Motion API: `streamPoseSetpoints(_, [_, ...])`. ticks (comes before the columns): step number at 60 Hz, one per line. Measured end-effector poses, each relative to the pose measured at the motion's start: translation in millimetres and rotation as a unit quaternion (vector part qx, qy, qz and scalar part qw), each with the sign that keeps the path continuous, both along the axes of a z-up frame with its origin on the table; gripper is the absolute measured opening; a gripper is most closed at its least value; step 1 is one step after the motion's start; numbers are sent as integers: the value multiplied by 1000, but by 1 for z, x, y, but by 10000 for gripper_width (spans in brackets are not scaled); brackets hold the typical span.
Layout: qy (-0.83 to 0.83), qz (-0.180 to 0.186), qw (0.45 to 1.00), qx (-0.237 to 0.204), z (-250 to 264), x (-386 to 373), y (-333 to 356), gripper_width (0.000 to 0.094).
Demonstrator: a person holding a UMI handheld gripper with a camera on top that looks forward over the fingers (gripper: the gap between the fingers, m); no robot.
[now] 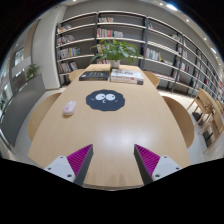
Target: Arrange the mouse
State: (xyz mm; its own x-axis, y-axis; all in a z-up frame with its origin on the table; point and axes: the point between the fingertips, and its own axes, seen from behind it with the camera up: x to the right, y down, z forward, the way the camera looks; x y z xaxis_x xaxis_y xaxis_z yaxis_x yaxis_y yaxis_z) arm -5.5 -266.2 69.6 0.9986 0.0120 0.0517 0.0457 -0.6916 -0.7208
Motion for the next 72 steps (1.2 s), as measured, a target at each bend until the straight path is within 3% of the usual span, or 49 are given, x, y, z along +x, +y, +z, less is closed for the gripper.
streamPoseSetpoints(15, [17,59,997,-54,-52,-107,29,842])
streamPoseSetpoints(41, [28,61,997,-43,-84,-212,195,842])
streamPoseSetpoints(46, [24,55,997,-44,-86,-216,217,757])
streamPoseSetpoints(49, [23,53,997,-47,-87,-217,225,646])
streamPoseSetpoints(52, [23,44,998,-47,-86,-215,231,473])
streamPoseSetpoints(64, [24,38,997,-65,-88,-212,232,315])
streamPoseSetpoints(69, [22,53,995,-82,-81,-214,224,313])
streamPoseSetpoints(72, [20,67,995,-70,-56,-217,227,314])
